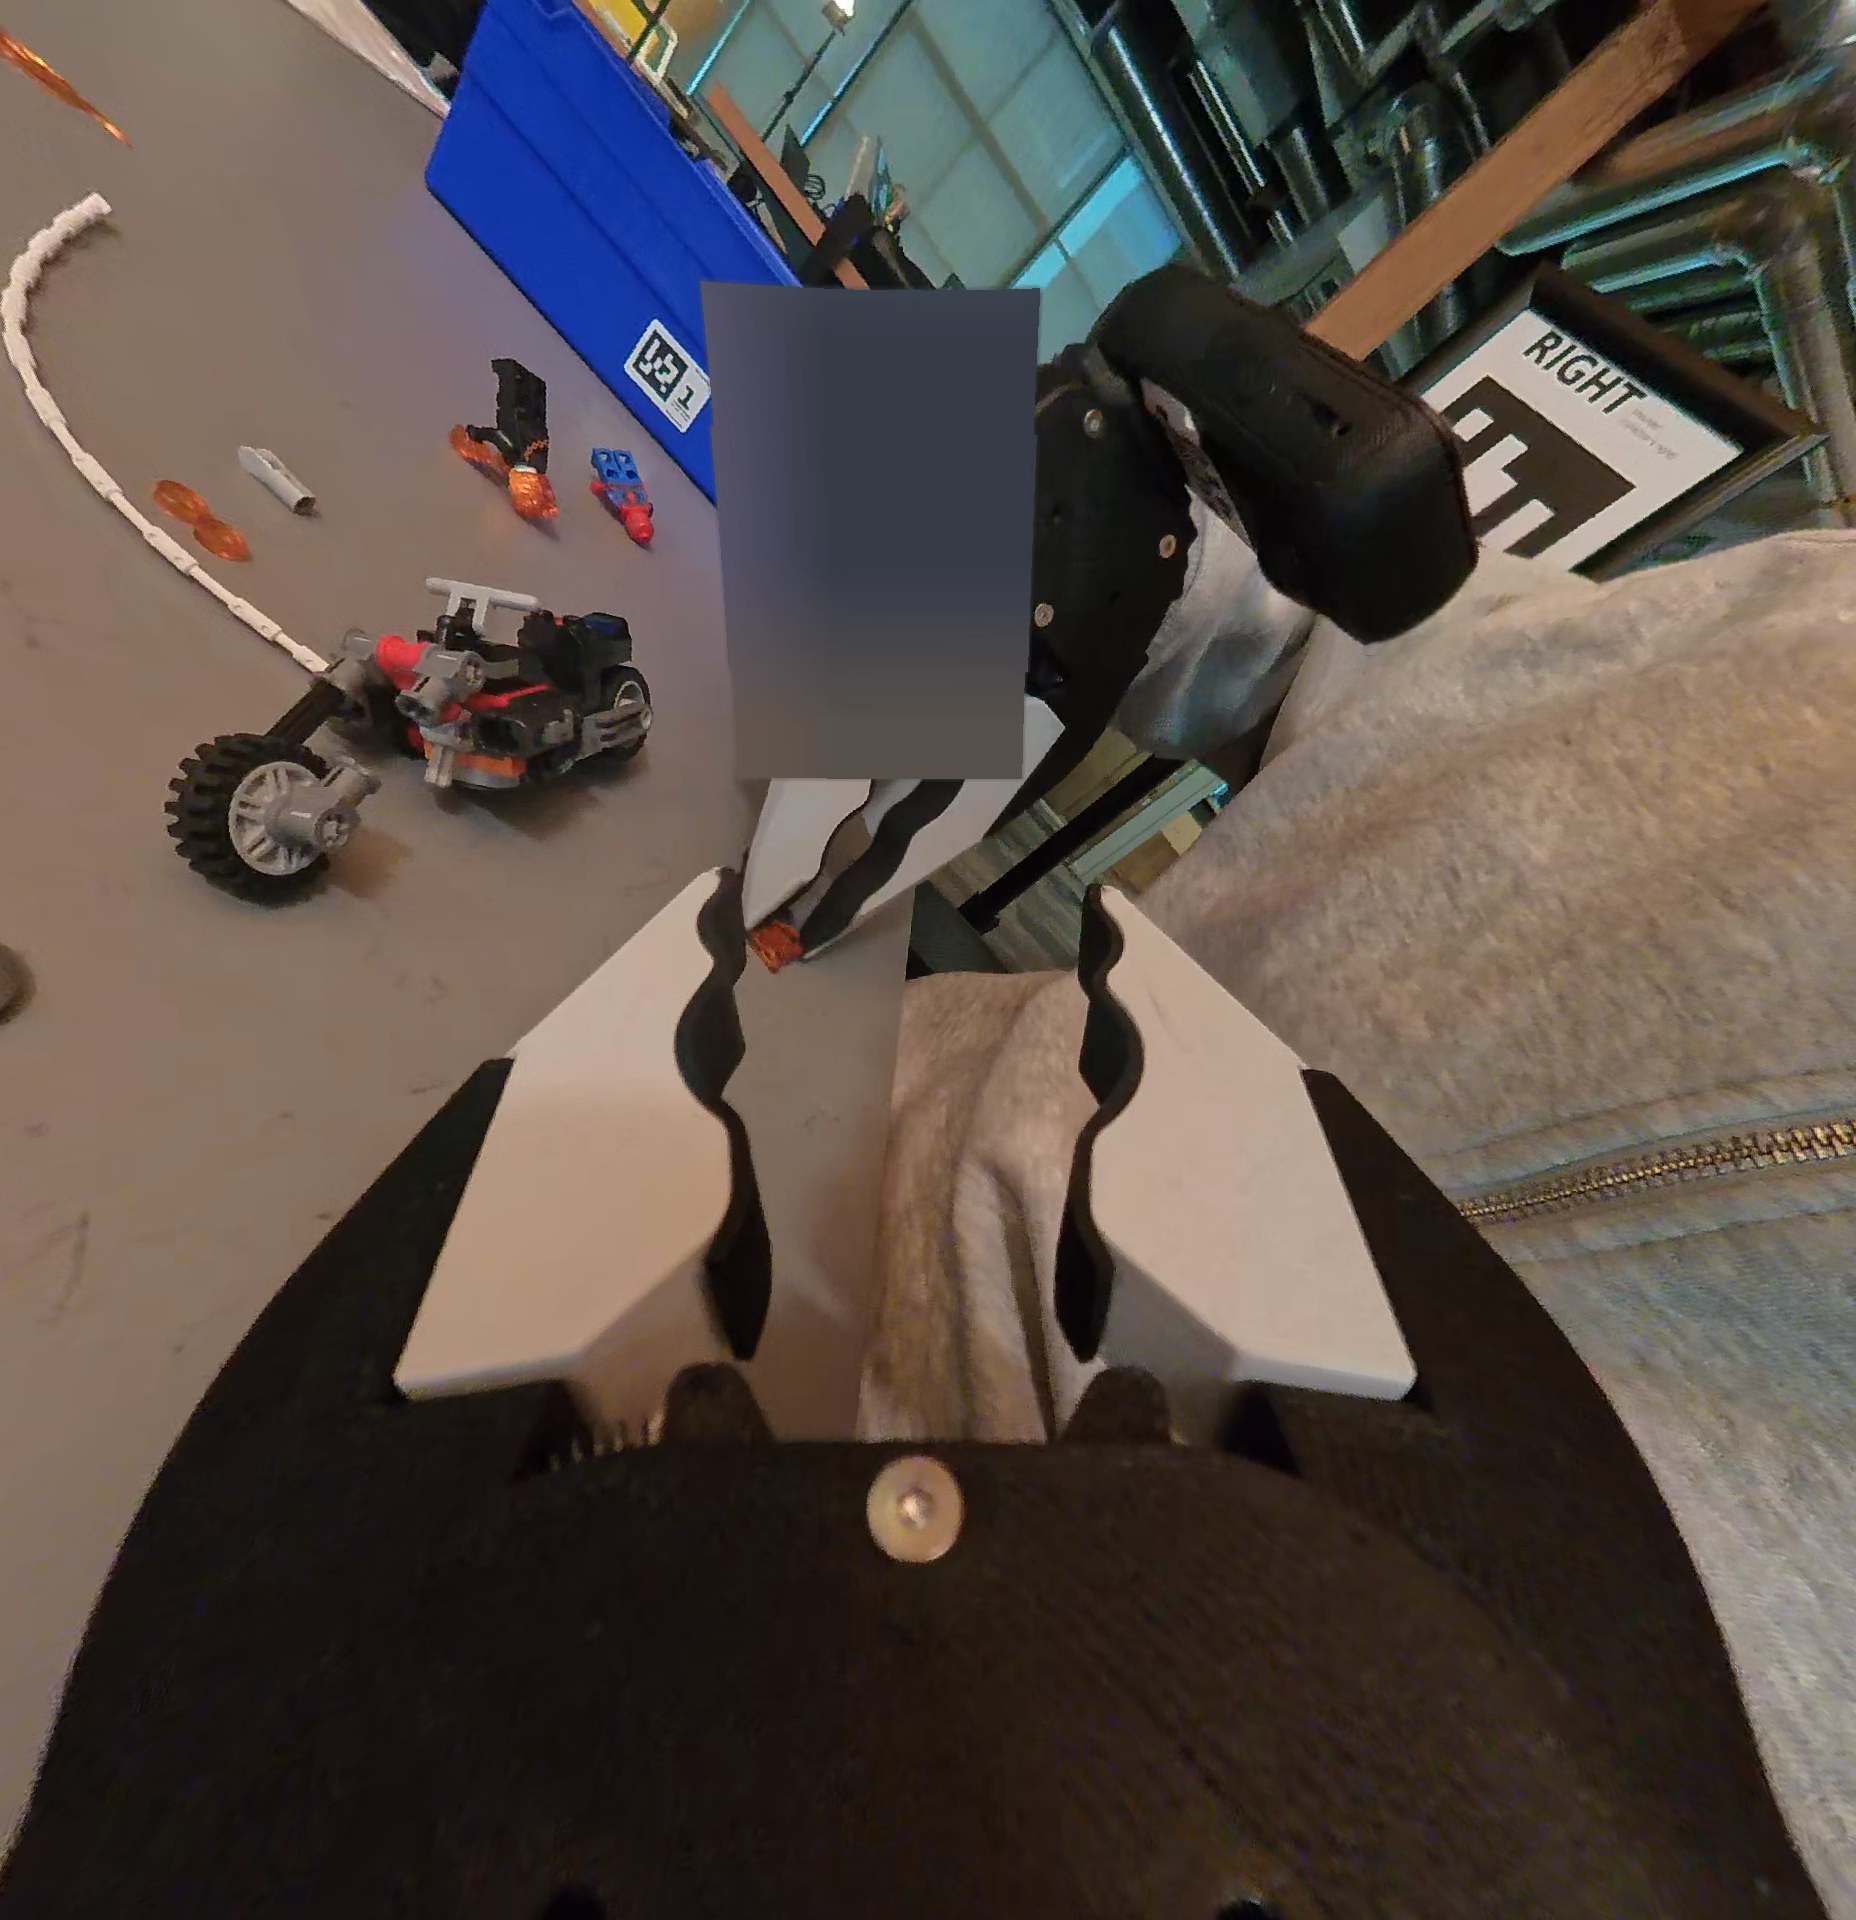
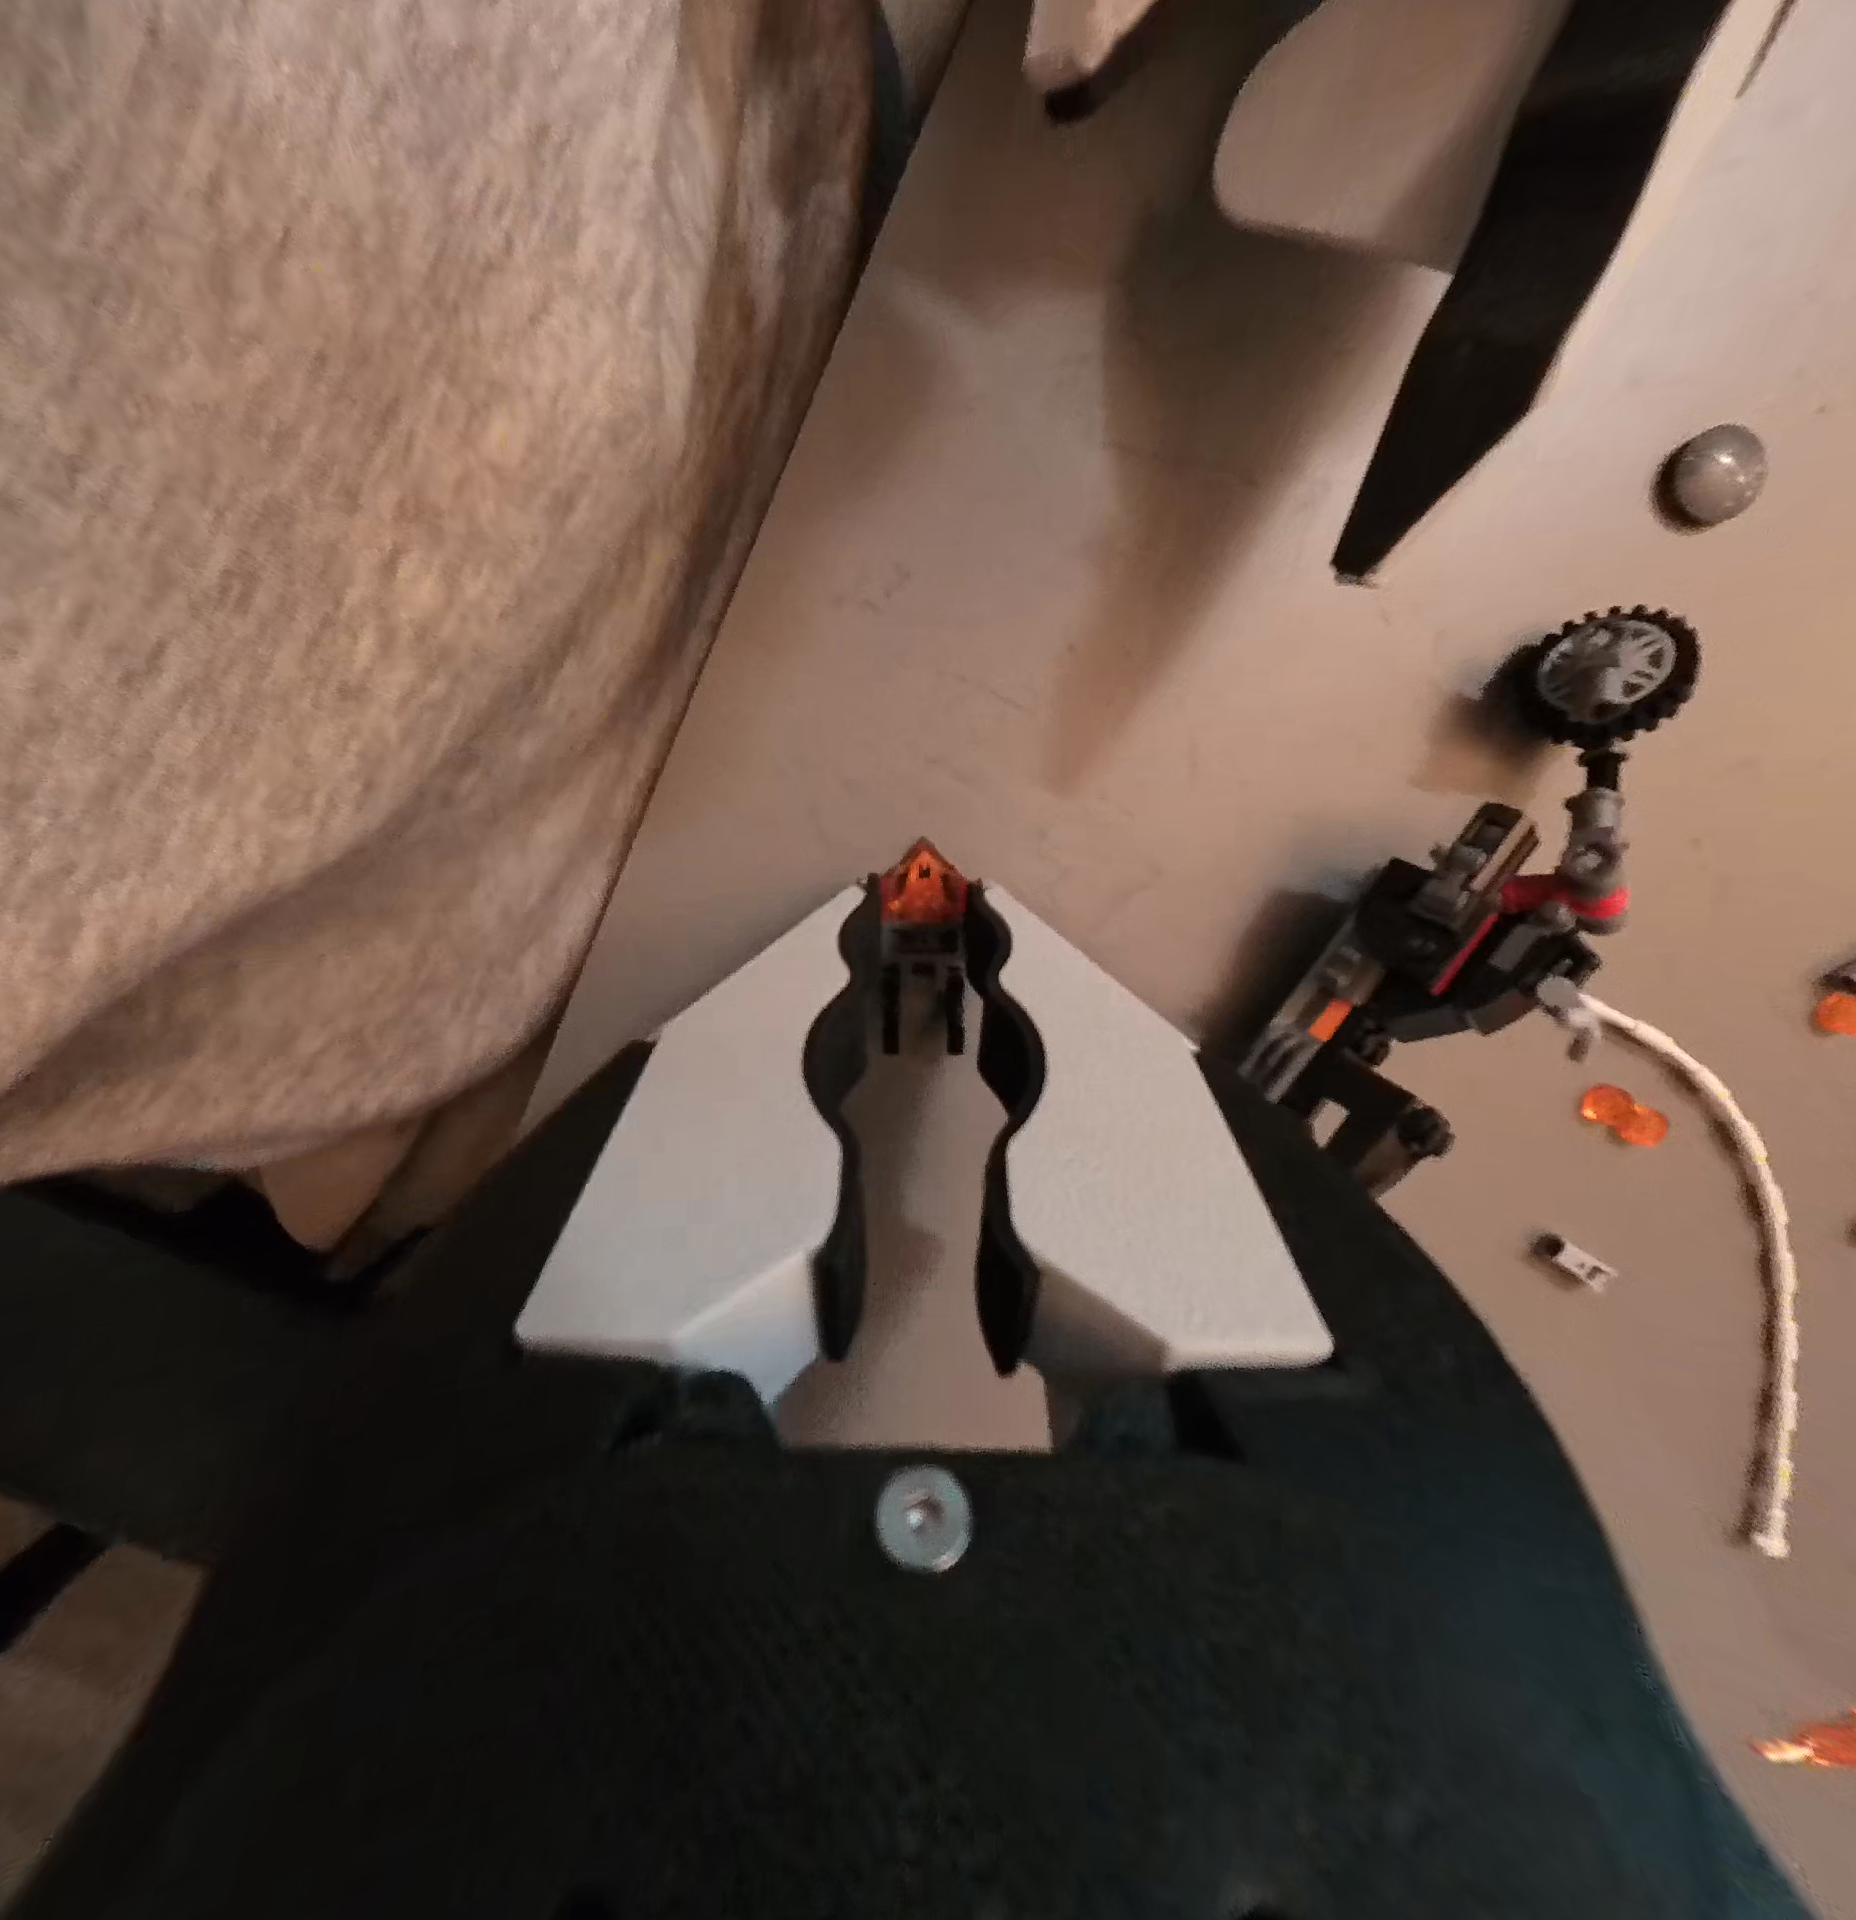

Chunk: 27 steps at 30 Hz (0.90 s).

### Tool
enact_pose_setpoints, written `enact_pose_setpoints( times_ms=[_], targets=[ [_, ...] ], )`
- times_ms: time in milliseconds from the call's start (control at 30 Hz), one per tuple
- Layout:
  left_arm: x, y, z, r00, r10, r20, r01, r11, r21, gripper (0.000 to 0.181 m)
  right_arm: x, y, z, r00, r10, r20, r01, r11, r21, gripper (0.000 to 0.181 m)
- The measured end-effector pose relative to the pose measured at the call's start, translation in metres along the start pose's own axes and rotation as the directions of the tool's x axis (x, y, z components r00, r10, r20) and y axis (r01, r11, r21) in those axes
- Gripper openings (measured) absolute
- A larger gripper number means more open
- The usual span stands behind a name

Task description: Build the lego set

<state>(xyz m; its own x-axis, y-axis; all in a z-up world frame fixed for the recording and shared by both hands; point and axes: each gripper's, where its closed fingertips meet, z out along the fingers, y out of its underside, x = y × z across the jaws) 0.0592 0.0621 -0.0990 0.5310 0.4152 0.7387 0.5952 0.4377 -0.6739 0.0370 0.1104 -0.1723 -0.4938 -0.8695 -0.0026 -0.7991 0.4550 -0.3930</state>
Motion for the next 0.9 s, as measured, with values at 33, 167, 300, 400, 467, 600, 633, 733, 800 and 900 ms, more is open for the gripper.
enact_pose_setpoints(
  times_ms=[33,167,300,400,467,600,633,733,800,900],
  targets=[
    [0.000,0.000,0.000,1.000,0.000,0.002,0.000,1.000,-0.001,0.063,0.000,0.000,0.001,1.000,0.010,-0.012,-0.009,1.000,0.014,0.015],
    [-0.001,0.001,0.001,1.000,0.005,0.009,-0.005,1.000,-0.008,0.062,0.010,-0.002,0.000,0.991,0.065,-0.120,-0.056,0.996,0.072,0.038],
    [-0.001,0.002,0.001,1.000,0.009,0.017,-0.008,1.000,-0.015,0.062,0.013,0.000,-0.004,0.977,0.112,-0.182,-0.089,0.987,0.134,0.055],
    [-0.002,0.004,0.004,0.999,0.021,0.025,-0.021,0.999,-0.028,0.061,0.012,0.002,-0.011,0.966,0.170,-0.194,-0.126,0.967,0.222,0.055],
    [0.000,0.004,0.007,0.999,0.039,0.027,-0.039,0.999,-0.032,0.059,0.010,0.004,-0.015,0.958,0.213,-0.191,-0.155,0.948,0.279,0.055],
    [0.012,0.002,0.019,0.996,0.092,-0.021,-0.092,0.996,0.003,0.055,0.003,0.011,-0.014,0.944,0.284,-0.170,-0.212,0.914,0.346,0.062],
    [0.014,0.003,0.023,0.994,0.103,-0.026,-0.103,0.995,-0.005,0.055,0.002,0.013,-0.012,0.942,0.292,-0.165,-0.220,0.910,0.352,0.063],
    [0.014,0.004,0.034,0.991,0.134,-0.011,-0.134,0.990,-0.032,0.055,-0.002,0.012,-0.007,0.938,0.316,-0.143,-0.241,0.889,0.389,0.068],
    [0.013,0.005,0.038,0.990,0.138,-0.004,-0.138,0.989,-0.057,0.054,0.000,0.008,-0.006,0.934,0.339,-0.116,-0.259,0.861,0.437,0.071],
    [0.008,0.004,0.043,0.987,0.158,0.025,-0.155,0.984,-0.087,0.054,0.005,0.006,-0.007,0.931,0.350,-0.100,-0.269,0.847,0.458,0.059]
  ],
)
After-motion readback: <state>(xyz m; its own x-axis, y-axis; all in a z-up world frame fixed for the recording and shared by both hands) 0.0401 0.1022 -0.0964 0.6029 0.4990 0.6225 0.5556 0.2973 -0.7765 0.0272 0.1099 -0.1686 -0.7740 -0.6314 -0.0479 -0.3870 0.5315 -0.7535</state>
